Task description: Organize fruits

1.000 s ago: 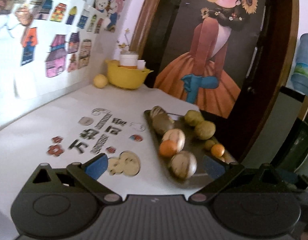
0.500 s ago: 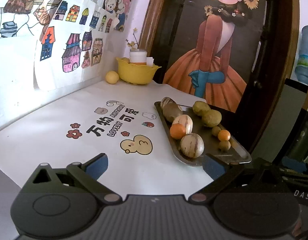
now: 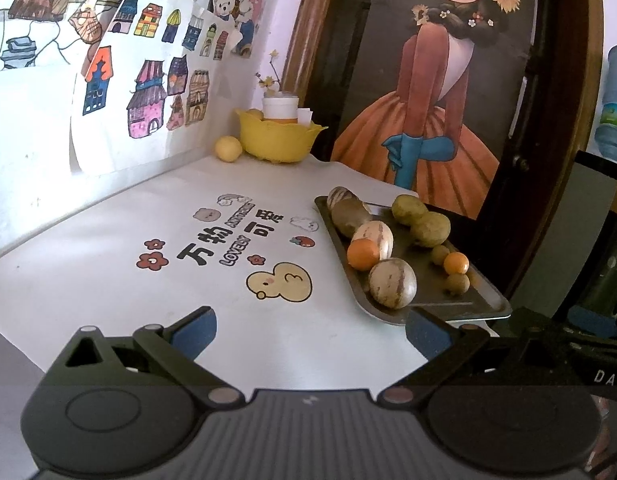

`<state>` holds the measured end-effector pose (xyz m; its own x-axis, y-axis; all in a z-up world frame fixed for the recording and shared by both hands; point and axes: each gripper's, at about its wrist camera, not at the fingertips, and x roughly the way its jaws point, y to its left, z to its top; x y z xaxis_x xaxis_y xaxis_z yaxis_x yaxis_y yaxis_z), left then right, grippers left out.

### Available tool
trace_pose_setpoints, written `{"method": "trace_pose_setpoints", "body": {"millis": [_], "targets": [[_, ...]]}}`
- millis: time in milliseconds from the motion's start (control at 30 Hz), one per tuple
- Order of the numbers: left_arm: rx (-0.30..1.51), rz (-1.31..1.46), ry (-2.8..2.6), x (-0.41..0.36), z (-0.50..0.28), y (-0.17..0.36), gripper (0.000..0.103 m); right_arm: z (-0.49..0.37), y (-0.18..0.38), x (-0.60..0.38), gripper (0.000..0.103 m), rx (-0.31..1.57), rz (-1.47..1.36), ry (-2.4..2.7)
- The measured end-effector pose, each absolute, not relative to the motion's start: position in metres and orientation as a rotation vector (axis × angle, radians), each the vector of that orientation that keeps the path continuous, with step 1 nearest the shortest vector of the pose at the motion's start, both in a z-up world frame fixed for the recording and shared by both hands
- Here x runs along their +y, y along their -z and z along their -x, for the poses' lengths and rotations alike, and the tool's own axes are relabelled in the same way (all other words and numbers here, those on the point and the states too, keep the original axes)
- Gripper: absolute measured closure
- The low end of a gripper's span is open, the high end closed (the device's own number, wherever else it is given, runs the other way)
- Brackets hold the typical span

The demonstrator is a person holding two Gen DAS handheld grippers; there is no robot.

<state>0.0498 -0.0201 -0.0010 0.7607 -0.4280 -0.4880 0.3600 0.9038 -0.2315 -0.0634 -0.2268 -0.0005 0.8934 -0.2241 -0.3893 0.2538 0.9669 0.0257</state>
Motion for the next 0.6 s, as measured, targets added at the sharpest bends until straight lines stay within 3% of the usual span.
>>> {"method": "trace_pose_setpoints", "body": {"millis": [600], "targets": [[0.577, 0.136, 0.426, -0.0177, -0.0530, 0.0042, 0.001, 0.0611, 0.0035, -0.2272, 0.001, 0.401, -0.079, 0.247]]}}
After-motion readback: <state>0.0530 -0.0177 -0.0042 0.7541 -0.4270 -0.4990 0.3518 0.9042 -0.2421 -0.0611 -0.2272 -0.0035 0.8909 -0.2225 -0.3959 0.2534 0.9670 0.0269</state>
